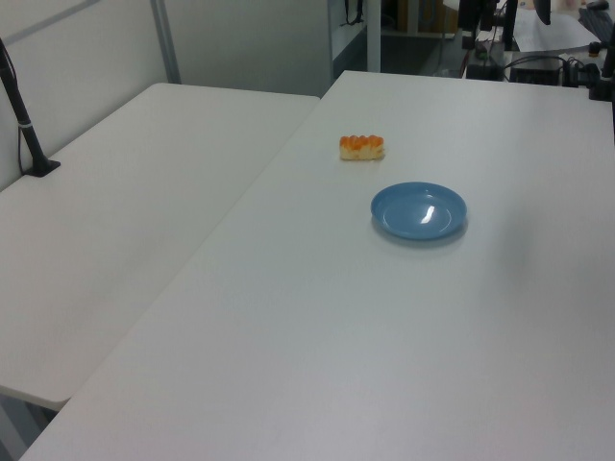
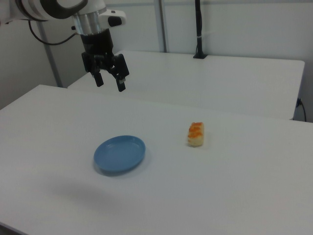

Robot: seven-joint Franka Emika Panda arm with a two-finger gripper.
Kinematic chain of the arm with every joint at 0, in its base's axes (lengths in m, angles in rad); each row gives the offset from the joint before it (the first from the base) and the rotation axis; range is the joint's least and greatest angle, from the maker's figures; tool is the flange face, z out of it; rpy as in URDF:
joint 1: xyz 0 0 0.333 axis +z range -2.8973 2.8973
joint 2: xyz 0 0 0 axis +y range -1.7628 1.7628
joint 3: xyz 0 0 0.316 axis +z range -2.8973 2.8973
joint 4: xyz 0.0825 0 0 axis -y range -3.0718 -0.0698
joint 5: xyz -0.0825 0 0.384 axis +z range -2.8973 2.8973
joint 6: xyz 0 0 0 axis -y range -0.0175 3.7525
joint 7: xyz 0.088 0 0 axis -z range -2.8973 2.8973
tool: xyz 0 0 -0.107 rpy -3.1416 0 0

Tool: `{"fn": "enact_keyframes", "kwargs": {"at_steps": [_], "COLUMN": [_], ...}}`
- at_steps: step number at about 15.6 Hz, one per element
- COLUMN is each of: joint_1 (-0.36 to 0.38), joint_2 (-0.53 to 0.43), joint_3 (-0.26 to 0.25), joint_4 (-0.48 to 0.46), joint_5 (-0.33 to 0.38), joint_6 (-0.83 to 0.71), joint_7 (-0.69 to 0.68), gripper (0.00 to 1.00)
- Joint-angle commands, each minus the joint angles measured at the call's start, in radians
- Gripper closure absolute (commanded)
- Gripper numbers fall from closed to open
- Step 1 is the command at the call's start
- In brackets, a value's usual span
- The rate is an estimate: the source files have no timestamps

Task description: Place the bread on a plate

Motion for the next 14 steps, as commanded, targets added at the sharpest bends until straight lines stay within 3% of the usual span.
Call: {"fn": "enact_keyframes", "kwargs": {"at_steps": [1,14], "joint_1": [-0.003,-0.005], "joint_2": [-0.003,-0.003], "joint_3": [0.003,0.003], "joint_4": [-0.002,-0.001], "joint_5": [0.005,0.045], "joint_6": [0.006,0.014], "joint_7": [0.094,0.029], "gripper": [0.0,0.0]}}
